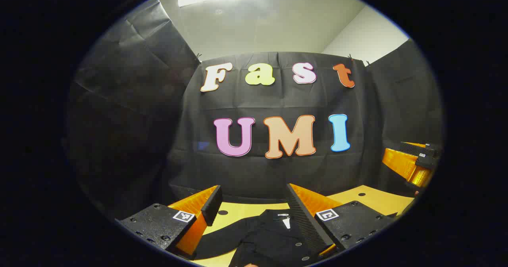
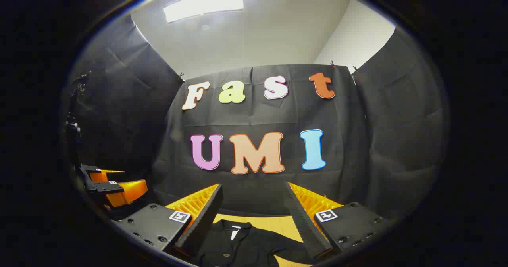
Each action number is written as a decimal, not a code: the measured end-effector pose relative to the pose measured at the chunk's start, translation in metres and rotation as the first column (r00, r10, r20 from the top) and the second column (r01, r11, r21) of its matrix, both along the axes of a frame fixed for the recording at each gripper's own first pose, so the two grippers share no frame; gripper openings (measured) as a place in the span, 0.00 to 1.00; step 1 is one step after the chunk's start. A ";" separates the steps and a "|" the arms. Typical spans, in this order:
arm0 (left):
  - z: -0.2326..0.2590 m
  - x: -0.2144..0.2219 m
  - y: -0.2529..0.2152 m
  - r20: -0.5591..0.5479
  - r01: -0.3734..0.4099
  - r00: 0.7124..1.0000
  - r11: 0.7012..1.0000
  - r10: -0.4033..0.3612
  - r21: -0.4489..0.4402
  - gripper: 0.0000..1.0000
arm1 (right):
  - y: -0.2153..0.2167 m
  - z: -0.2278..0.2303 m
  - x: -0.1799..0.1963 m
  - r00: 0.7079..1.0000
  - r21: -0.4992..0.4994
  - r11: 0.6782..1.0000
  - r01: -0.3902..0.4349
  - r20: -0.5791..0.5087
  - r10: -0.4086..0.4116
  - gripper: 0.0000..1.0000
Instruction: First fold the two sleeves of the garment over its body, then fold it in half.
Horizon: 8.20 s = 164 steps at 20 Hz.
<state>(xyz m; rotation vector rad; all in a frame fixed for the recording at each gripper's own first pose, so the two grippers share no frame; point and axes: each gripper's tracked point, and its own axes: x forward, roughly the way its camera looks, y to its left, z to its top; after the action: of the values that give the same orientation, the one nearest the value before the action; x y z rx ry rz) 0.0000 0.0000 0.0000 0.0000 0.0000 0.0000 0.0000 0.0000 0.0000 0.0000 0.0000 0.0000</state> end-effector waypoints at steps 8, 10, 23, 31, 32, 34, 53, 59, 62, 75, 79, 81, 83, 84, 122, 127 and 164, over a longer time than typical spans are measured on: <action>0.003 0.003 0.003 0.010 0.003 1.000 1.000 -0.003 0.000 0.97 | 0.007 -0.002 0.010 1.000 0.011 1.000 -0.024 -0.012 0.024 0.98; 0.000 0.003 0.006 0.000 0.003 1.000 1.000 -0.003 -0.007 0.97 | 0.010 -0.004 0.012 0.999 0.010 0.999 -0.030 -0.016 0.031 0.96; -0.010 -0.001 0.028 -0.028 -0.021 0.999 0.999 0.020 -0.043 0.97 | 0.028 0.000 0.007 0.998 0.004 0.998 -0.064 0.017 0.063 0.98; -0.010 -0.005 0.035 -0.020 -0.030 0.999 0.999 0.029 -0.037 0.95 | 0.034 0.004 0.006 0.996 0.036 0.996 -0.086 0.032 0.085 0.99; -0.010 -0.006 0.035 -0.020 -0.032 0.999 0.999 0.031 -0.037 0.97 | 0.033 0.003 0.008 0.996 0.029 0.996 -0.083 0.028 0.083 0.98; -0.012 -0.006 0.036 -0.021 -0.036 0.999 0.999 0.035 -0.040 0.97 | 0.034 -0.001 0.009 0.996 0.025 0.996 -0.082 0.020 0.082 0.99; -0.018 -0.003 0.015 -0.046 -0.036 0.998 0.999 0.035 -0.025 0.97 | -0.001 -0.023 0.019 0.994 -0.001 0.995 -0.102 -0.045 0.102 0.99; -0.011 0.002 -0.006 -0.032 -0.037 0.999 0.999 0.037 -0.009 0.97 | -0.053 -0.051 0.037 0.991 -0.045 0.997 -0.057 -0.122 0.051 0.99; -0.010 0.004 -0.017 -0.030 -0.038 0.999 0.999 0.038 0.001 0.97 | -0.089 -0.082 0.047 0.979 -0.088 0.996 -0.026 -0.204 0.007 0.98; -0.017 0.013 -0.055 -0.046 -0.036 0.998 0.999 0.037 0.024 0.97 | -0.234 -0.210 0.032 0.822 -0.194 0.980 0.047 -0.550 -0.149 0.98; -0.020 0.014 -0.066 -0.055 -0.041 0.998 0.999 0.043 0.025 0.97 | -0.263 -0.243 0.019 0.773 -0.203 0.977 0.058 -0.610 -0.173 0.98; -0.022 0.013 -0.073 -0.056 -0.042 0.997 0.999 0.044 0.026 0.97 | -0.278 -0.268 0.007 0.726 -0.213 0.976 0.050 -0.664 -0.182 0.98; -0.024 0.013 -0.080 -0.058 -0.043 0.997 0.999 0.044 0.026 0.97 | -0.287 -0.293 -0.003 0.661 -0.209 0.977 0.040 -0.728 -0.183 1.00; -0.026 0.013 -0.084 -0.061 -0.044 0.997 0.999 0.046 0.026 0.97 | -0.290 -0.304 -0.008 0.629 -0.200 0.979 0.036 -0.757 -0.178 0.99; -0.023 -0.014 -0.009 -0.041 -0.145 0.988 0.987 0.149 0.075 0.97 | -0.179 -0.220 0.086 0.689 0.099 0.992 0.076 -0.724 0.019 0.02; -0.027 -0.021 0.037 -0.054 -0.191 0.979 0.978 0.196 0.083 0.97 | -0.124 -0.198 0.116 0.719 0.085 0.996 -0.008 -0.692 0.064 0.02; -0.241 -0.038 0.255 -0.533 -0.324 0.805 0.946 0.259 -0.029 0.97 | 0.198 -0.214 0.215 0.704 0.164 0.961 -0.222 -0.655 0.275 0.98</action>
<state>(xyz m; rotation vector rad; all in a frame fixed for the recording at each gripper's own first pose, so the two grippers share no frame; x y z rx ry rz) -0.0378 0.2546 -0.2409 -0.1210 0.5523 0.3129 0.2148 0.1980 -0.2135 0.0750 0.7397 0.2766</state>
